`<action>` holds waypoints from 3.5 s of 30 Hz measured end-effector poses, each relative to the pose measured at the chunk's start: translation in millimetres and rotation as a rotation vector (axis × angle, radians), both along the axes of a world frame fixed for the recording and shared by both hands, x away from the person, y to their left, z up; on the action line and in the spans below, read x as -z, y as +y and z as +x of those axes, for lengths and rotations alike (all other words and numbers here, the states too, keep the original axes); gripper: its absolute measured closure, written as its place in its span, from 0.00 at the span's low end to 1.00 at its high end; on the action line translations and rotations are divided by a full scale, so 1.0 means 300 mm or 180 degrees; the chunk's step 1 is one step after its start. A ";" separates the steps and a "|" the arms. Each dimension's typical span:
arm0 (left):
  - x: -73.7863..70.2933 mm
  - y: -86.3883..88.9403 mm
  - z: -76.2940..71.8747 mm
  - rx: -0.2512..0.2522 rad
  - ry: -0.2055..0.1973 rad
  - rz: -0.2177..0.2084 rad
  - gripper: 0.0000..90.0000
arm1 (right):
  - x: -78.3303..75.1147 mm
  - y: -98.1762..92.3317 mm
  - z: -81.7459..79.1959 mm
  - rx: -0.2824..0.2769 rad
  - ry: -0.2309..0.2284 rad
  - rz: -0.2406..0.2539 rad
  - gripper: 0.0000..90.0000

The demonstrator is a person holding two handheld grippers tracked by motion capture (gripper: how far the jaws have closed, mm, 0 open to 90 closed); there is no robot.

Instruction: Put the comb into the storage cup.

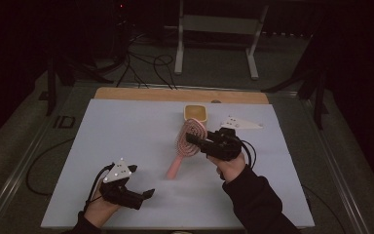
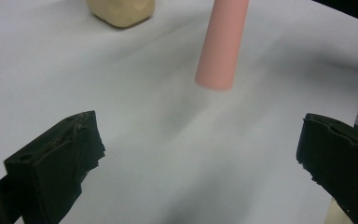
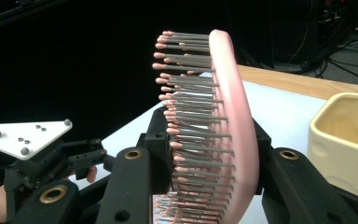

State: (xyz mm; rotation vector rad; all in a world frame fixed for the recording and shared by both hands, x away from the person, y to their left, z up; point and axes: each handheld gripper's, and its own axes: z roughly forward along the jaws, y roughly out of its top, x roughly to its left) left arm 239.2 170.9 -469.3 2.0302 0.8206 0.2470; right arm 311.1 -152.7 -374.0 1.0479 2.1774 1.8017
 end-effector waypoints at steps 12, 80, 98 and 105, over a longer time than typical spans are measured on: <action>0.033 0.051 -0.029 -0.0090 0.0077 0.0036 0.00 | -0.030 -0.043 0.022 0.0082 -0.0071 -0.0032 0.72; 0.068 0.095 -0.057 -0.0184 0.0009 0.0022 0.00 | -0.327 -0.175 0.278 0.0880 -0.0827 0.0005 0.72; 0.066 0.094 -0.060 -0.0172 0.0001 0.0027 0.00 | -0.236 -0.180 0.367 0.1138 -0.0805 0.0030 0.72; 0.064 0.096 -0.061 -0.0191 -0.0005 0.0010 0.00 | -0.183 -0.165 0.390 0.1152 -0.0756 0.0003 0.72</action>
